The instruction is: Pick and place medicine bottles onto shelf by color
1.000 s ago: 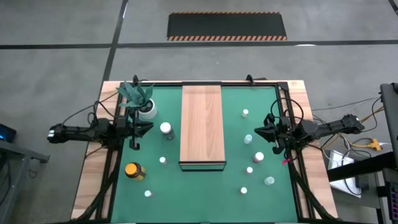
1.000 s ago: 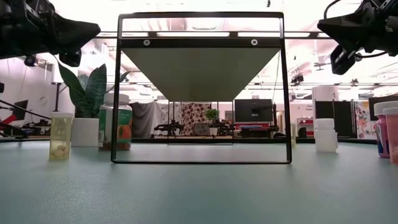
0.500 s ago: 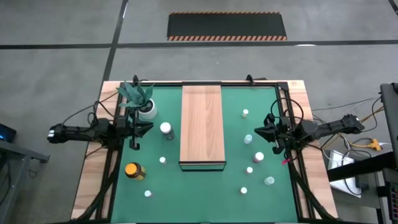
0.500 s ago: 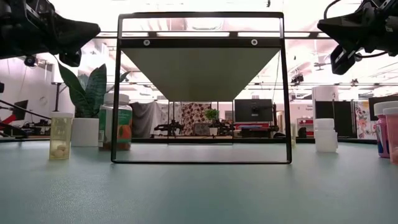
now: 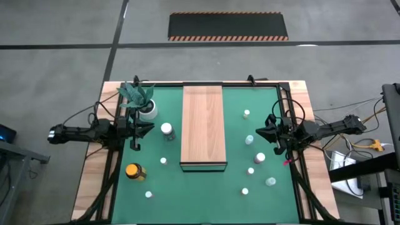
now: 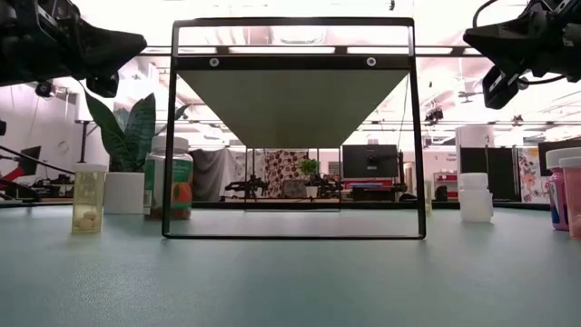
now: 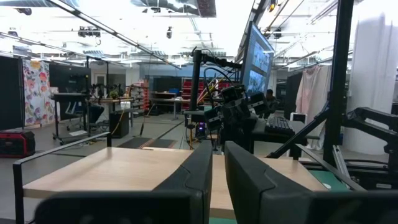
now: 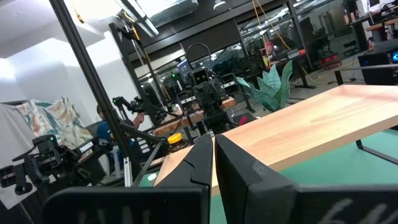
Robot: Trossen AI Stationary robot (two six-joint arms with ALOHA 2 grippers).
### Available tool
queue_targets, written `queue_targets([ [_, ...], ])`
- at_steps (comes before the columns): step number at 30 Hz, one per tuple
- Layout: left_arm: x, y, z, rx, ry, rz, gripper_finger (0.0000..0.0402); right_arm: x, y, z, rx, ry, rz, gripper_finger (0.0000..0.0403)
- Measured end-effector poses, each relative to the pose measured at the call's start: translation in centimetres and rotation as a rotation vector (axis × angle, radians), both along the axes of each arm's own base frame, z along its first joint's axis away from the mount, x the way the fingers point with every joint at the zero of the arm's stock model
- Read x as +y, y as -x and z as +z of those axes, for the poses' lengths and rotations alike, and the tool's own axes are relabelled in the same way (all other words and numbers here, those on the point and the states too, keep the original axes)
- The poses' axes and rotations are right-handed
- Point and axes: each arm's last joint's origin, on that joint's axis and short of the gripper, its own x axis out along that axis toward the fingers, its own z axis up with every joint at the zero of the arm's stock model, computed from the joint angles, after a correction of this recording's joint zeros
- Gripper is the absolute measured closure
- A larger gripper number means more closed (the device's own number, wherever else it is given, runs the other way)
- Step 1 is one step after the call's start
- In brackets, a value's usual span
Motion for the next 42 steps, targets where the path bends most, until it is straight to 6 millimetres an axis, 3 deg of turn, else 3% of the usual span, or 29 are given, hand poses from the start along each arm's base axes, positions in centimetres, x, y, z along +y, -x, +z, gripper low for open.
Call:
queue_targets([
  [12,0.0,0.0,0.0,0.0,0.0,0.0,0.0375,0.0,0.0,-0.01,0.0,-0.003,0.001,0.0394],
  [19,0.0,0.0,0.0,0.0,0.0,0.0,0.0375,0.11,-0.01,-0.03,-0.001,-0.36,0.105,0.0394],
  [23,0.0,0.0,0.0,0.0,0.0,0.0,0.0375,0.11,-0.01,-0.03,-0.002,-0.438,0.12,0.0394],
  [42,0.0,0.14,0.53,-0.064,0.054,-0.018,0.0375,0.11,-0.01,-0.03,-0.002,-0.438,0.12,0.0394],
])
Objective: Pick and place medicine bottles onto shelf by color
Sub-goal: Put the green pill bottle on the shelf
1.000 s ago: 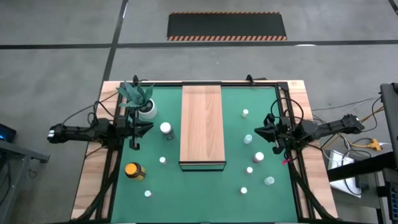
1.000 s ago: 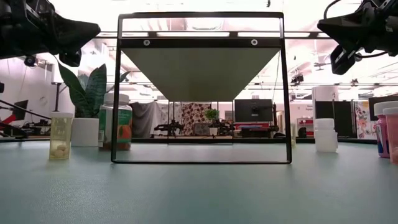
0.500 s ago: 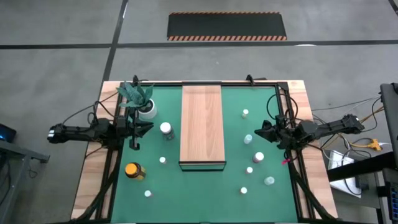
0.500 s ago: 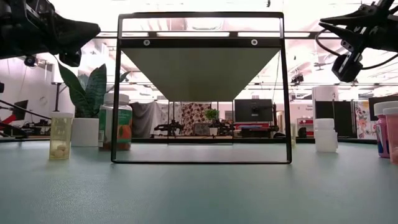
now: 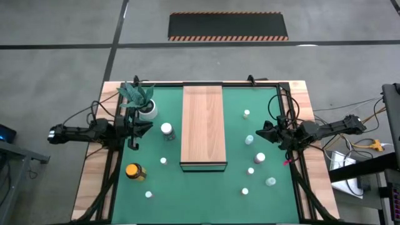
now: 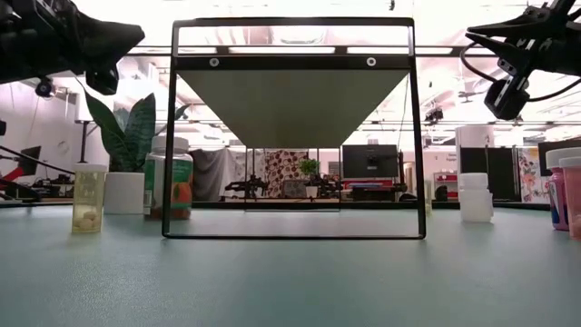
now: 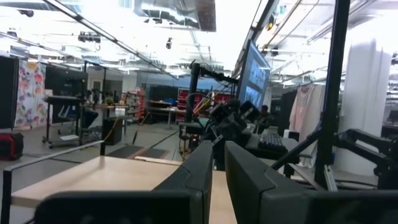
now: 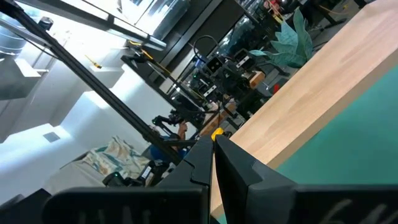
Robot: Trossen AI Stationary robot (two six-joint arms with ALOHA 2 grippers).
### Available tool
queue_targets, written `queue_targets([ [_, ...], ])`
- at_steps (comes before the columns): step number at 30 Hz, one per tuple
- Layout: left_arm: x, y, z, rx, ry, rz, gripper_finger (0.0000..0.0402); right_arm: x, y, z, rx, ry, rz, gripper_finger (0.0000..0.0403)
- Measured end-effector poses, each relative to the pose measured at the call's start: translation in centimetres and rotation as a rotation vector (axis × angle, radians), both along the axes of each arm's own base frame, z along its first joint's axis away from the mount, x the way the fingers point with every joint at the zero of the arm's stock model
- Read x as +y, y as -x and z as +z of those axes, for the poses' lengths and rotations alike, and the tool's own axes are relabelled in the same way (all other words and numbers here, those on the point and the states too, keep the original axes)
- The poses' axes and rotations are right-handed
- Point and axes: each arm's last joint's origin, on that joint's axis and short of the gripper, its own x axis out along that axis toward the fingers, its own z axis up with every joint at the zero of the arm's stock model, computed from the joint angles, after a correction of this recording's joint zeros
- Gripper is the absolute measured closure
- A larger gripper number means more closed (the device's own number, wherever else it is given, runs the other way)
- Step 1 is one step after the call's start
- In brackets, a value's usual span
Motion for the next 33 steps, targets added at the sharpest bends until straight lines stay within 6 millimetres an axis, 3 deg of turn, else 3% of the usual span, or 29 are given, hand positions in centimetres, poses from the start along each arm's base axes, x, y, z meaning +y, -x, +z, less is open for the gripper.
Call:
queue_targets([
  [6,0.0,0.0,0.0,-0.006,0.004,-0.003,0.0375,-0.1,0.0,0.0,-0.002,0.02,-0.025,0.0394],
  [13,0.0,0.4,1.0,-0.13,0.133,-0.046,0.0375,-0.5,0.1,0.2,0.016,0.348,-0.235,0.0394],
  [20,0.1,0.8,2.1,-0.239,0.133,-0.048,0.0375,-0.9,0.3,0.7,-0.001,0.385,-0.392,0.0394],
  [33,0.3,0.6,4.0,-0.247,0.215,0.033,0.0375,-0.9,0.4,1.0,-0.022,0.41,-0.405,0.0394],
])
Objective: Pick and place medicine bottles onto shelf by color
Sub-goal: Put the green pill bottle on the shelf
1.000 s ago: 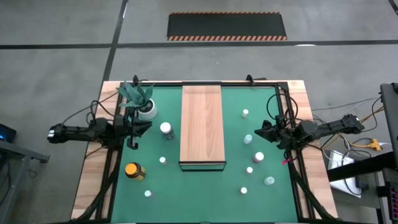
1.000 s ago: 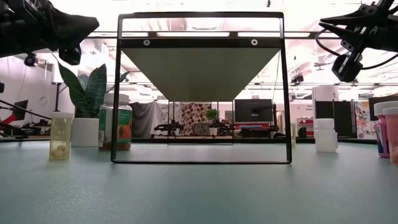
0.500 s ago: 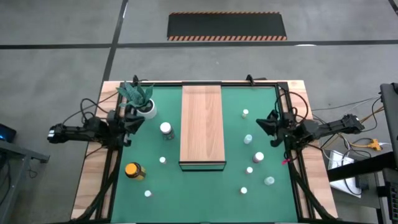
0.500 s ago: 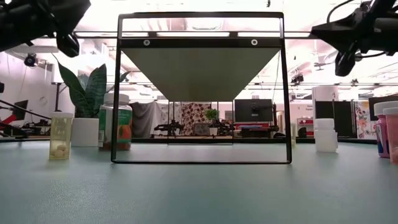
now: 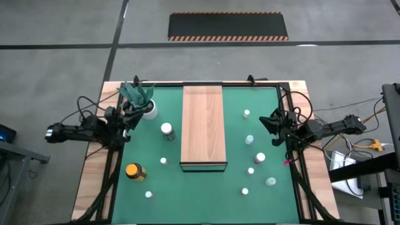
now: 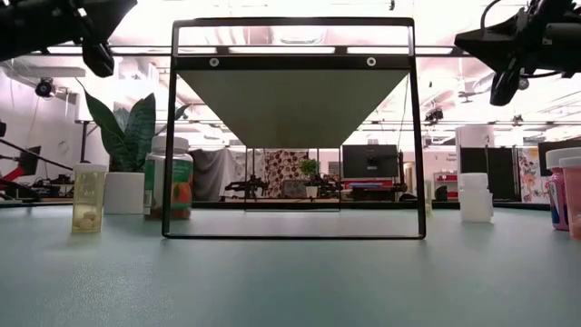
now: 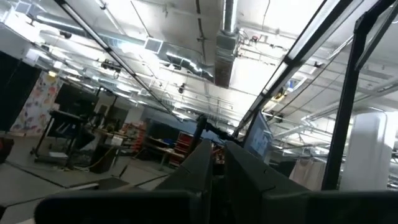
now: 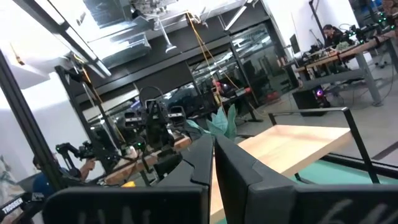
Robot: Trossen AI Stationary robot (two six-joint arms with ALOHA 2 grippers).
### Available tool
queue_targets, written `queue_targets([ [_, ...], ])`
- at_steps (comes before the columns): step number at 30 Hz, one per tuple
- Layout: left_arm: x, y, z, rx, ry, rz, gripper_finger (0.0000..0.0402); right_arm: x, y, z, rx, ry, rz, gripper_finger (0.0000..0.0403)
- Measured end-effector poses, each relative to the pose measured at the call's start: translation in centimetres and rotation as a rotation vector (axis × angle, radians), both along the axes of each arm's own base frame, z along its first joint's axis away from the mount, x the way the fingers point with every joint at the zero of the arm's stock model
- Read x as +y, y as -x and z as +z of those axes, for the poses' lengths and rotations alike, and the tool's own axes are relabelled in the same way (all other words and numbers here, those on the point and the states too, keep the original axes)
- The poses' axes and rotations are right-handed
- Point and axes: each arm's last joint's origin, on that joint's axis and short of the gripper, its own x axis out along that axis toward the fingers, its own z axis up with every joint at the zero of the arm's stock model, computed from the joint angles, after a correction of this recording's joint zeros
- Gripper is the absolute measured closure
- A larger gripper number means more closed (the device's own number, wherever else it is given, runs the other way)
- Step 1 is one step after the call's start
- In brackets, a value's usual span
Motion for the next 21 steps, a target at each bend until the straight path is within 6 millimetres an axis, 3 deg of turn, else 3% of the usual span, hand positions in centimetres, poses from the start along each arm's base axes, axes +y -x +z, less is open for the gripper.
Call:
queue_targets([
  [6,-0.1,-1.4,1.7,0.064,0.004,-0.004,0.0375,0.0,0.1,0.2,0.026,0.14,-0.043,0.0394],
  [16,-0.3,-4.4,6.2,0.13,-0.001,-0.004,0.0375,0.0,0.2,0.5,0.034,0.27,-0.088,0.0394],
  [21,-0.4,-6.5,8.1,0.225,-0.006,-0.004,0.0375,-0.1,0.5,1.3,-0.027,0.349,-0.126,0.0394],
])
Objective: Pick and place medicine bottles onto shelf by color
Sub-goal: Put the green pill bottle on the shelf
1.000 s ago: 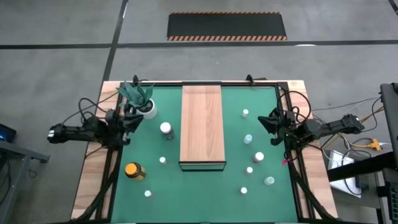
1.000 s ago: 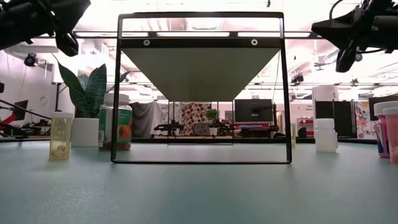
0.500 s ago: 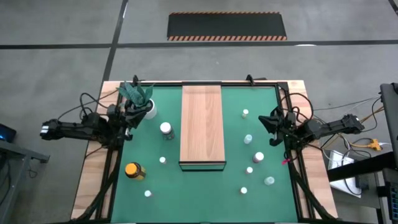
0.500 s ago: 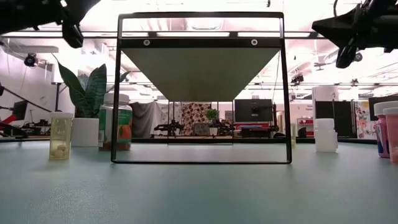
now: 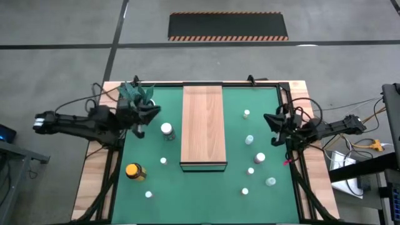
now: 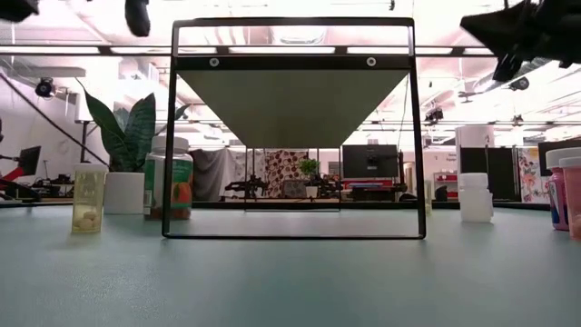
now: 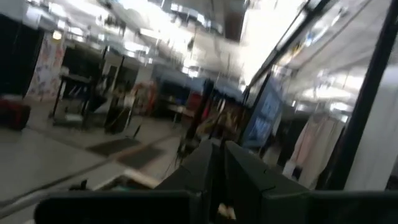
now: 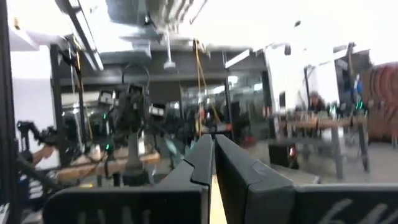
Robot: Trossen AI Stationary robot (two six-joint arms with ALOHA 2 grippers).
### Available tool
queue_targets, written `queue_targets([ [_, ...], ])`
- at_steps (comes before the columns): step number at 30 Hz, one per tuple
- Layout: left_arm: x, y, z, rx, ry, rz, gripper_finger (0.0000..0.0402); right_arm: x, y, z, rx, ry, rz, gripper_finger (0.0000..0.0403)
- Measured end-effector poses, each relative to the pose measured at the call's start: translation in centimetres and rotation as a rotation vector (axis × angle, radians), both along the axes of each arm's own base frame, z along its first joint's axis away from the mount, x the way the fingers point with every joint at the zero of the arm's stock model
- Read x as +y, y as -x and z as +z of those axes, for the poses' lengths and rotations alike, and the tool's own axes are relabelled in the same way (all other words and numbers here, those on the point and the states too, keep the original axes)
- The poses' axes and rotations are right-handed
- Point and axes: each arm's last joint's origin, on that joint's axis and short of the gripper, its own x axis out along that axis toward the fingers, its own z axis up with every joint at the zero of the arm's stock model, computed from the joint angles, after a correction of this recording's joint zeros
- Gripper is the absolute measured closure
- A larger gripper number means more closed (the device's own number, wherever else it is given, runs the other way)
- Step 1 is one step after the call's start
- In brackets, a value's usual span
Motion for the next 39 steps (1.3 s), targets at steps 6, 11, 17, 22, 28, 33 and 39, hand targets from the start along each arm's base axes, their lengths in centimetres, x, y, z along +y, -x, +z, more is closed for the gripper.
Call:
queue_targets([
  [6,-0.2,-2.6,2.3,0.196,-0.004,-0.003,0.0375,0.3,0.6,1.2,-0.118,0.147,0.065,0.0394],
  [11,-0.2,-4.3,3.7,0.43,0.064,0.002,0.0375,0.4,0.5,1.1,-0.112,0.175,0.116,0.0394],
  [17,-0.2,-5.7,3.7,0.821,0.08,0.055,0.0368,0.5,0.2,0.7,-0.072,0.155,0.134,0.0394],
  [22,-0.1,-6.0,2.4,1.157,0.075,0.088,0.0309,0.5,0.2,0.7,-0.07,0.155,0.136,0.0394],
  [28,0.4,-6.3,-0.6,1.422,0.079,0.152,0.0189,0.5,0.2,0.7,-0.072,0.147,0.144,0.0394],
  [33,0.5,-7.1,-2.5,1.539,-0.07,0.123,0.0121,0.5,0.2,0.7,-0.072,0.149,0.148,0.0394],
  [39,1.2,-7.8,-3.4,1.564,-0.078,0.09,0.0115,0.5,0.2,0.7,-0.069,0.159,0.144,0.0394],
])
